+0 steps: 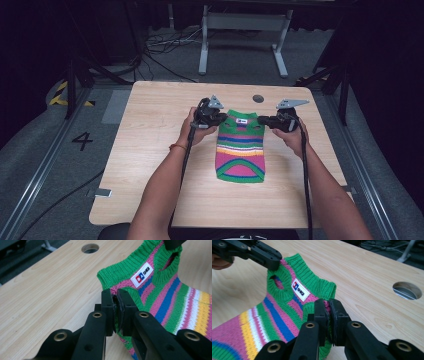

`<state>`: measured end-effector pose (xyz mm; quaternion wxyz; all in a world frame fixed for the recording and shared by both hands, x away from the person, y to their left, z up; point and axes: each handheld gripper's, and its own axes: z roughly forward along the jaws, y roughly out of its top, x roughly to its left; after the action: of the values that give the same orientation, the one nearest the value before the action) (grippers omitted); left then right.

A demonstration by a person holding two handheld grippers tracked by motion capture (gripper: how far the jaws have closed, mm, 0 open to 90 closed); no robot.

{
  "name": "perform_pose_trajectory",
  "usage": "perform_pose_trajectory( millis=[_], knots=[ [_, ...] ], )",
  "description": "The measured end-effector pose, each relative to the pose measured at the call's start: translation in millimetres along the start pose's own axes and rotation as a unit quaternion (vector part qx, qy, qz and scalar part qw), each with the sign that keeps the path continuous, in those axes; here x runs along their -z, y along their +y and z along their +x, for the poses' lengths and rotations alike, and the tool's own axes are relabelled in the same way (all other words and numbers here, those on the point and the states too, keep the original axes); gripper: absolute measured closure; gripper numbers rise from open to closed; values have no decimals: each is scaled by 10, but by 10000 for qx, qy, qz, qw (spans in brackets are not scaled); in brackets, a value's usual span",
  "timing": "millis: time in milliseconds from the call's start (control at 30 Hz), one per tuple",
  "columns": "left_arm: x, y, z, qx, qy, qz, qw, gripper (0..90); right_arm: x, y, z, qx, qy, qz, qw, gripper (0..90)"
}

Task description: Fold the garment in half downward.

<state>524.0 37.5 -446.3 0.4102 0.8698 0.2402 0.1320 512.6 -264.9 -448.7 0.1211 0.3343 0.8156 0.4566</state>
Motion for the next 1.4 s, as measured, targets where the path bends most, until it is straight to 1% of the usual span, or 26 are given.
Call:
perform_pose_trajectory(
  millis=[33,100,133,200,233,300,333,367,433,467,533,567,667,733,767,800,833,900,1100,1233,1300,1333,1400],
  knots=[
    [19,-1,-27,-115,-1,23,9999,846,29,-7,20,46,45,-20,10000,850],
    [47,-15,-70,-191,-43,1,9998,845,77,-21,66,128,116,-36,9998,847],
    [63,-27,-101,-219,-30,-17,9998,844,98,-28,88,151,145,-52,9998,845],
    [96,-43,-139,-323,-55,7,9995,843,145,-47,133,188,195,-132,9995,844],
    [105,-54,-153,-364,-85,-23,9993,844,160,-54,152,216,232,-152,9994,844],
    [125,-86,-195,-445,-103,-21,9990,844,194,-69,192,287,289,-149,9991,843],
    [125,-86,-195,-445,-103,-21,9990,844,194,-69,192,287,289,-149,9991,843],
    [143,-117,-225,-517,-126,24,9986,844,209,-79,211,320,326,-153,9988,843],
    [171,-153,-273,-608,-161,46,9980,844,262,-119,286,467,455,-103,9978,834],
    [171,-153,-273,-608,-161,46,9980,844,262,-119,286,467,455,-103,9978,834],
    [201,-171,-295,-636,-213,25,9977,844,290,-149,316,530,536,-84,9971,829],
    [217,-180,-310,-689,-212,34,9974,844,303,-166,332,560,570,-80,9968,829],
    [234,-214,-349,-742,-285,63,9968,845,327,-222,384,641,660,10,9958,832],
    [254,-239,-384,-764,-327,38,9965,844,341,-251,429,701,692,71,9951,830],
    [266,-247,-398,-767,-328,48,9965,844,348,-263,448,706,753,75,9946,828],
    [278,-255,-410,-832,-347,51,9959,844,354,-271,465,734,774,84,9943,828],
    [294,-268,-435,-838,-357,33,9958,844,361,-279,490,787,784,100,9938,828],
    [316,-287,-464,-849,-382,34,9956,843,373,-295,532,820,856,133,9929,828],
    [390,-357,-586,-1017,-513,74,9935,843,434,-343,688,1021,1006,222,9894,825],
    [448,-396,-670,-1171,-584,152,9913,844,449,-415,745,1043,1051,354,9884,820],
    [471,-413,-706,-1222,-656,163,9902,844,452,-451,766,1080,1041,418,9878,812],
    [478,-423,-724,-1236,-665,175,9899,845,458,-475,783,1089,1057,448,9874,807],
    [487,-446,-766,-1306,-719,246,9885,845,465,-512,814,1104,1114,492,9864,809]
  ],
)
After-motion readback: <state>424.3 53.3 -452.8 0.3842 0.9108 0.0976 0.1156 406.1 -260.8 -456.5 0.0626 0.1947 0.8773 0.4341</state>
